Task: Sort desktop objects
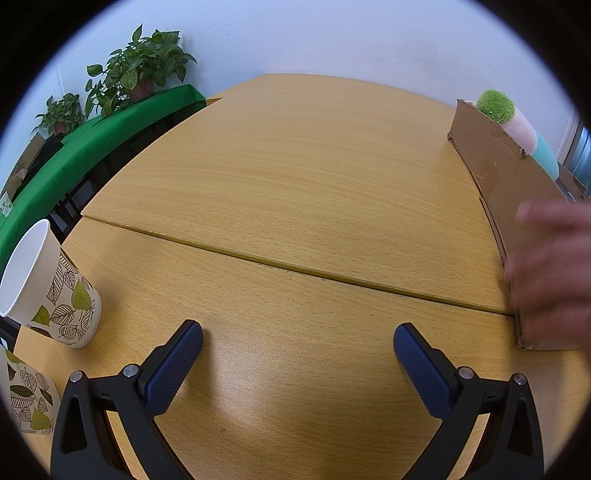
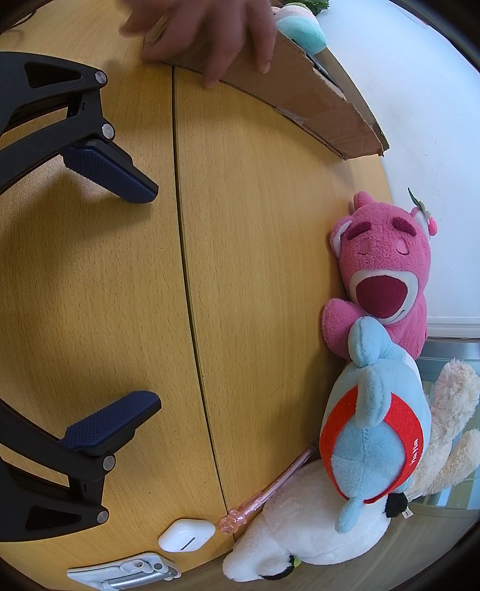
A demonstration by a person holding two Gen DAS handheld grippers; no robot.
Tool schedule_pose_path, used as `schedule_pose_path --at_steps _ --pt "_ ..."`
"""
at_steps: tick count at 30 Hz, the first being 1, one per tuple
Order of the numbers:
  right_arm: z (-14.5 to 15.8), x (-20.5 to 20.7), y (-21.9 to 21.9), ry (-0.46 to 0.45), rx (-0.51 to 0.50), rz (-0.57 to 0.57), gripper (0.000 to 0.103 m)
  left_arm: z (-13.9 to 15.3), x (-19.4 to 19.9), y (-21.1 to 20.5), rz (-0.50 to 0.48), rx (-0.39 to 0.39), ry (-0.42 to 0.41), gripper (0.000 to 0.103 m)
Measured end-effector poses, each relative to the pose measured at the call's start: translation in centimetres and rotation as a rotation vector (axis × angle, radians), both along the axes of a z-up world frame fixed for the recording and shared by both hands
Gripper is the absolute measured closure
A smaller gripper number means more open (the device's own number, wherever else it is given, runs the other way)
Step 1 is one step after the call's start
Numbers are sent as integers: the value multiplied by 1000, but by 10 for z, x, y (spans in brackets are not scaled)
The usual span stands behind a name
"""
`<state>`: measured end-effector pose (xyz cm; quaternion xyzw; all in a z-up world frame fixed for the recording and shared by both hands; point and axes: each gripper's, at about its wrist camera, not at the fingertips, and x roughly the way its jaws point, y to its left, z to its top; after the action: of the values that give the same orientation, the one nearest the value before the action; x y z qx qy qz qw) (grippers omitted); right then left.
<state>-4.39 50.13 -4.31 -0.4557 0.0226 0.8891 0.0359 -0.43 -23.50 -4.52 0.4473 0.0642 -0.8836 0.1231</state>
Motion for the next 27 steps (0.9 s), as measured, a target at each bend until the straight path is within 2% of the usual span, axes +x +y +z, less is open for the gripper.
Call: schedule_pose_path --at_steps 27 --pt "4 -5 0 0 0 0 0 0 -1 0 2 1 2 0"
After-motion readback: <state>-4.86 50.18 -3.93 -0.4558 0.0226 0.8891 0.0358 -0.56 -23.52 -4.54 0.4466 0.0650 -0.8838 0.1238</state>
